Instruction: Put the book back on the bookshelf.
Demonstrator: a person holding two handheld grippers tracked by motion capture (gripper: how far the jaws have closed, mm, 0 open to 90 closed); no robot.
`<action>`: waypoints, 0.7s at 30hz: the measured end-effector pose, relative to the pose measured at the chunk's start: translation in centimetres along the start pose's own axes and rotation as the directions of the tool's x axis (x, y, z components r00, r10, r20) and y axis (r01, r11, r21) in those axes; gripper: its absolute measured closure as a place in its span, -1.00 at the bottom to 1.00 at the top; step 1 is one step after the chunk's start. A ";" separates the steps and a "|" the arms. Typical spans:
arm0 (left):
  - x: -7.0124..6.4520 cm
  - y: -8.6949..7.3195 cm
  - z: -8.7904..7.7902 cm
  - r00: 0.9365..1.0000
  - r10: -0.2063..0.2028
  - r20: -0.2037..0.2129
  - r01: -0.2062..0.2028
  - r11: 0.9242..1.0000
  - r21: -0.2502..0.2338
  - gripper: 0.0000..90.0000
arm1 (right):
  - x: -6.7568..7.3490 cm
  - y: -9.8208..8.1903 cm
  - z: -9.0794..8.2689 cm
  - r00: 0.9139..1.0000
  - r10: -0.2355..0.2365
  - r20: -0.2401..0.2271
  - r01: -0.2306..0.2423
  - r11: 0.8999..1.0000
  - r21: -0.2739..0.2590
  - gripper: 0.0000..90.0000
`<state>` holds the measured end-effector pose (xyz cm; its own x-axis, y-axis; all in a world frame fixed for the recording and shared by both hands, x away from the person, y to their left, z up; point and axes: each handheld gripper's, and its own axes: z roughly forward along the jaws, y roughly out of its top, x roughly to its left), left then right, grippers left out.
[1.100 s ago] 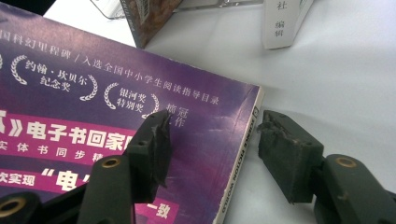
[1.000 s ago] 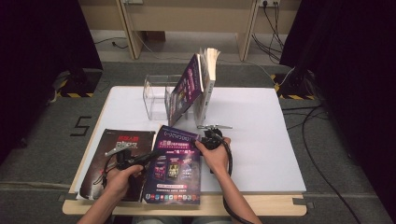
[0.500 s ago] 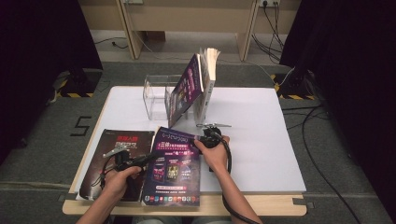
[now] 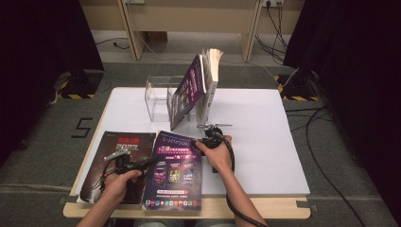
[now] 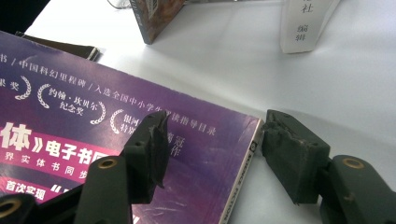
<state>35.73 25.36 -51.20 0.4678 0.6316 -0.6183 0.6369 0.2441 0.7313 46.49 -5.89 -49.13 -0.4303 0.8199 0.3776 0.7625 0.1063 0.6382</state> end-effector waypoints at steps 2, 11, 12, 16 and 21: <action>0.1 -0.1 0.1 1.000 -0.009 -0.010 0.009 1.000 0.009 0.92 | 0.2 0.1 0.0 0.999 -0.025 0.024 0.025 1.000 0.013 0.04; 0.2 0.0 0.4 0.998 -0.020 -0.054 0.022 0.999 0.038 0.92 | 0.2 0.3 0.0 0.997 -0.038 0.068 0.036 0.999 0.029 0.33; 0.2 0.0 0.4 0.998 -0.020 -0.059 0.023 0.999 0.044 0.92 | 0.1 0.3 0.0 0.997 -0.031 0.067 0.029 0.999 0.027 0.36; 0.2 0.0 0.6 0.997 -0.024 -0.080 0.029 0.997 0.067 0.92 | -0.3 0.5 -0.1 0.999 0.009 0.052 -0.011 0.999 0.033 0.45; 0.1 0.0 0.7 0.995 -0.021 -0.100 0.029 0.996 0.080 0.92 | -0.6 0.5 -0.1 0.998 0.055 0.030 -0.056 0.998 0.030 0.50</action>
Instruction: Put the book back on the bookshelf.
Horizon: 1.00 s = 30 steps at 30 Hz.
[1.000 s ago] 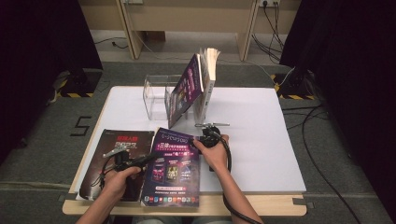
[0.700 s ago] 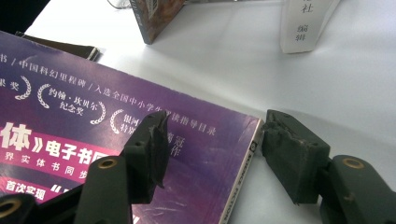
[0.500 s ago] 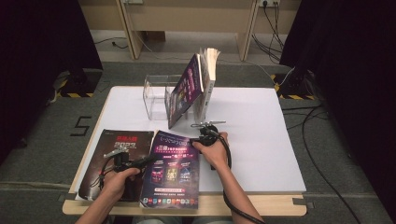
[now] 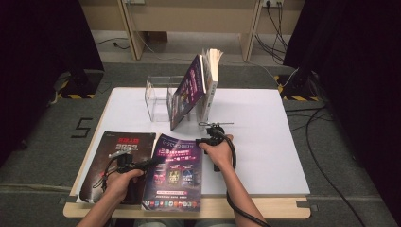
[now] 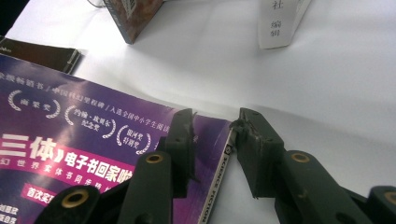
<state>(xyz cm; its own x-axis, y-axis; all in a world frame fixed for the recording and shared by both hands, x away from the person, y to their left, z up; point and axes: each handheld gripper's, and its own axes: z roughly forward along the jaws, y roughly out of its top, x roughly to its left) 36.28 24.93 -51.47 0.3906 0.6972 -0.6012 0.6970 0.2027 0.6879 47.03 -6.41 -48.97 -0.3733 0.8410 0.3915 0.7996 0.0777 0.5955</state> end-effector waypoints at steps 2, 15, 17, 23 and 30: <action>0.0 0.0 0.0 1.000 -0.001 -0.003 0.001 1.000 0.003 0.92 | -0.1 0.0 0.0 1.000 0.019 -0.013 -0.019 1.000 -0.002 0.52; -0.1 0.0 0.1 1.000 -0.004 -0.016 0.004 1.000 0.000 0.92 | 0.1 0.0 0.0 0.999 0.037 -0.002 -0.037 0.999 0.003 0.53; 0.0 -0.1 0.0 1.000 -0.013 -0.015 0.013 1.000 -0.001 0.92 | 0.1 0.0 -0.1 0.999 0.045 -0.006 -0.045 0.999 0.002 0.53; 0.0 -0.2 0.0 0.999 -0.029 -0.017 0.029 1.000 -0.012 0.91 | -0.3 -0.3 -0.1 0.995 0.090 -0.040 -0.091 0.996 -0.013 0.47; -0.1 -0.3 0.0 0.999 -0.036 -0.019 0.035 0.999 -0.016 0.91 | -0.2 -0.7 -0.4 0.990 0.115 -0.082 -0.115 0.993 0.011 0.41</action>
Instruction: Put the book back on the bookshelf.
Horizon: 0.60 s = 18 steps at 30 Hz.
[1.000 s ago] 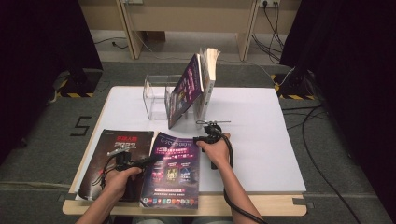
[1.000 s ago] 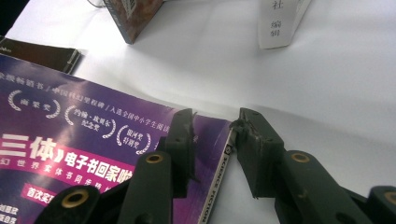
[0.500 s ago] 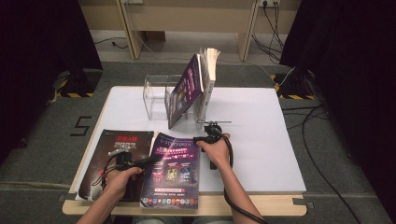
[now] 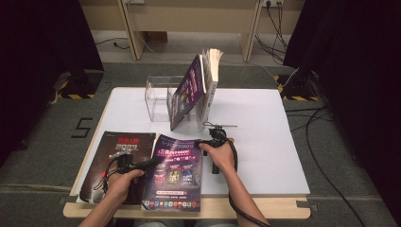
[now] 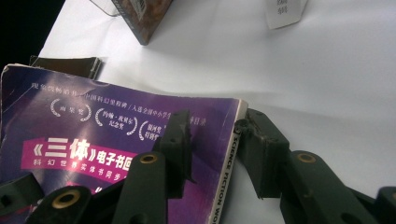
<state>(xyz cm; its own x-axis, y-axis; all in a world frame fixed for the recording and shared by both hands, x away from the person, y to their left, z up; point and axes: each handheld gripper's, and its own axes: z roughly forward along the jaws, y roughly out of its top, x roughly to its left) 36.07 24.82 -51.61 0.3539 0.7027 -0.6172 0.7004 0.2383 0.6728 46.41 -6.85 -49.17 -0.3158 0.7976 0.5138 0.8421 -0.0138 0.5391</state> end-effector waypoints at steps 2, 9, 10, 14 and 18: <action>0.0 0.0 0.0 1.000 -0.001 -0.001 0.001 1.000 0.001 0.91 | 0.0 0.1 0.1 1.000 -0.002 -0.006 0.002 1.000 0.005 0.40; 0.0 0.0 0.0 1.000 0.000 -0.004 0.000 1.000 0.003 0.91 | 0.2 0.2 0.2 1.000 -0.009 -0.010 0.009 1.000 0.026 0.40; 0.0 0.0 0.0 1.000 0.001 -0.003 -0.001 1.000 0.003 0.91 | 0.3 0.2 0.2 1.000 -0.010 -0.005 0.010 1.000 0.029 0.41; 0.0 0.0 0.0 1.000 0.002 -0.005 -0.002 1.000 0.005 0.91 | 0.4 0.2 0.2 1.000 -0.014 0.002 0.014 0.999 0.035 0.48; 0.0 0.1 0.0 1.000 0.004 -0.008 -0.004 1.000 0.008 0.91 | 0.4 0.3 0.2 1.000 -0.017 0.001 0.017 0.999 0.042 0.53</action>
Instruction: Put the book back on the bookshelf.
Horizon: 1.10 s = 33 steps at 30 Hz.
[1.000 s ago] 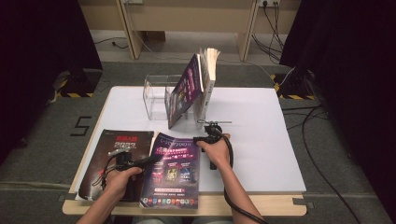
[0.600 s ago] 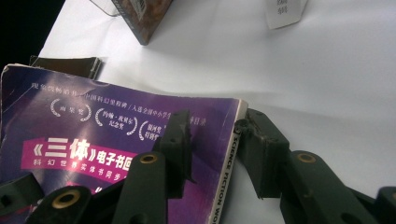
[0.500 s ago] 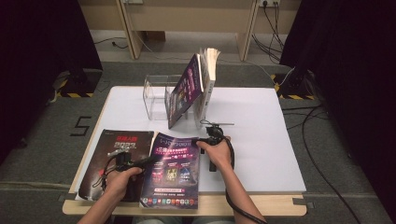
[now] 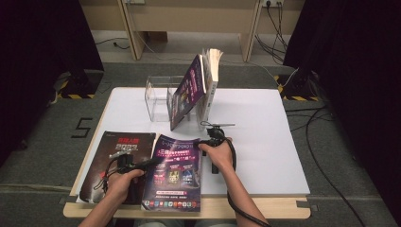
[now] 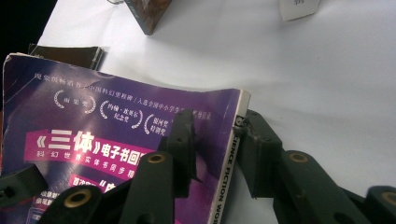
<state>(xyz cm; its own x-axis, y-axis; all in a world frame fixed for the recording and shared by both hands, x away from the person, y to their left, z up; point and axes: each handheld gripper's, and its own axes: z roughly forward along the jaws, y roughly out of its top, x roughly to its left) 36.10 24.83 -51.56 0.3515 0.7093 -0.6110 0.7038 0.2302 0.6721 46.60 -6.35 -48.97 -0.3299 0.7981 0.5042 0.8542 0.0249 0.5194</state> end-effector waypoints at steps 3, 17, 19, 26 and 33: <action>0.0 0.0 0.0 1.000 -0.001 -0.001 0.001 1.000 0.000 0.91 | 0.0 -0.1 0.1 1.000 0.014 -0.023 -0.014 1.000 0.011 0.59; -0.1 0.0 -0.1 1.000 0.004 -0.019 -0.004 1.000 0.008 0.91 | -0.1 0.1 0.2 0.995 0.078 -0.062 -0.077 0.997 0.031 0.77; -0.1 0.1 -0.1 1.000 0.004 -0.023 -0.003 1.000 0.011 0.90 | -0.1 0.0 0.1 0.995 0.073 -0.063 -0.072 0.997 0.020 0.79; -0.2 0.2 -0.1 0.999 0.018 -0.042 -0.017 1.000 0.027 0.83 | 0.0 -0.2 -0.2 0.990 0.104 -0.094 -0.105 0.994 -0.010 0.82; -0.5 0.6 -0.3 0.992 0.059 -0.111 -0.058 0.998 0.011 0.31 | 0.5 -0.4 -1.0 0.989 0.084 -0.122 -0.092 0.994 -0.066 0.84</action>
<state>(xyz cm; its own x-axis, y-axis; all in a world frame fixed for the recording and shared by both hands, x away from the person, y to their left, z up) 36.18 24.79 -50.68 0.3216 0.7915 -0.5197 0.6890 0.1809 0.7019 45.68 -6.60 -48.22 -0.3040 0.7177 0.6265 0.8525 -0.0886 0.5152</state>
